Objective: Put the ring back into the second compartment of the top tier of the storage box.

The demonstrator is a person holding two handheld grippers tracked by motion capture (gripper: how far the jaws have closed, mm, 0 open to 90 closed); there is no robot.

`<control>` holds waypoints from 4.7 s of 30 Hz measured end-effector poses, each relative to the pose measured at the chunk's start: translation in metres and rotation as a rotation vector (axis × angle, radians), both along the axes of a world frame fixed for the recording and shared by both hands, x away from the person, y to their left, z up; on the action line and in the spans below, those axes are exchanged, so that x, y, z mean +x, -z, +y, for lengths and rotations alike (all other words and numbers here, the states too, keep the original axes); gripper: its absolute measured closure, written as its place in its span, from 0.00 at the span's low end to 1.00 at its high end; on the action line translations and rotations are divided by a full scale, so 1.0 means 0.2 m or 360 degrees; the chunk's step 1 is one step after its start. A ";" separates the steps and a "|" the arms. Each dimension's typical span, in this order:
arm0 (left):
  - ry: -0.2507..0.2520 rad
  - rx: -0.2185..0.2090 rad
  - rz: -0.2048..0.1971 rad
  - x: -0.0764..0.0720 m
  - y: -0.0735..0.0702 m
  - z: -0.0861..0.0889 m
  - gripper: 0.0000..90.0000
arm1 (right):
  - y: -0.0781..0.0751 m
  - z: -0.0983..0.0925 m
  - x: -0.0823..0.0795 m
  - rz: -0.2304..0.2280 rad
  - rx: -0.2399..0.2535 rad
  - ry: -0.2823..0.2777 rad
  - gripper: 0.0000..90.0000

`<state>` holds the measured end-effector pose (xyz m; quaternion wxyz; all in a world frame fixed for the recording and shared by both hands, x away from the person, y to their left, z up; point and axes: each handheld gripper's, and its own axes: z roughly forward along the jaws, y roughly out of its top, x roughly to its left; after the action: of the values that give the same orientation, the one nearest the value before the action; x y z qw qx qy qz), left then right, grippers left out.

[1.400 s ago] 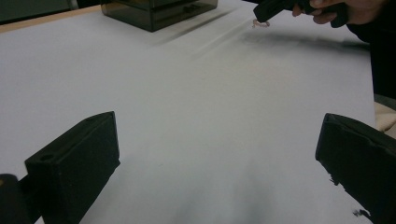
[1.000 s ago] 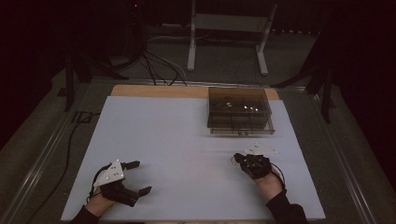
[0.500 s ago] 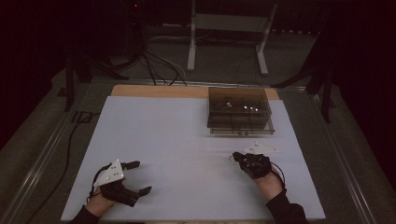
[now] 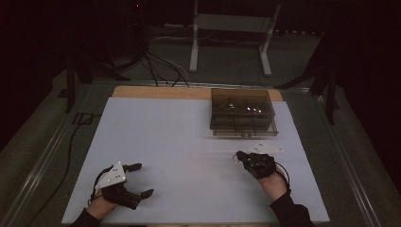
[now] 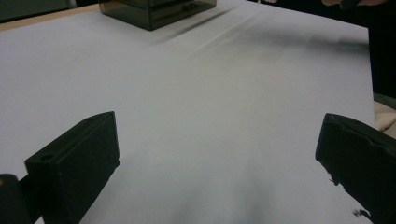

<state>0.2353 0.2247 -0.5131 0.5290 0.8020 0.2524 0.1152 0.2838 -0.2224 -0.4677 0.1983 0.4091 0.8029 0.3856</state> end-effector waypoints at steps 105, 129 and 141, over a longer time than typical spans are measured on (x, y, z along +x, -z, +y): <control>-0.0003 0.0007 -0.0005 0.00 0.00 0.00 0.01 | -0.22 -0.08 0.34 -0.0097 0.0012 0.0193 0.96; -0.0001 0.0015 -0.0002 0.00 0.00 0.00 0.01 | -0.17 -0.08 0.46 -0.0045 0.0002 0.0255 0.96; -0.0001 0.0015 -0.0001 0.00 0.00 0.00 0.01 | -0.13 -0.06 0.53 -0.0001 -0.0029 0.0291 0.96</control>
<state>0.2351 0.2250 -0.5138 0.5253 0.8044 0.2518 0.1168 0.3894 -0.2354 -0.4408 0.2368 0.4787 0.7656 0.3586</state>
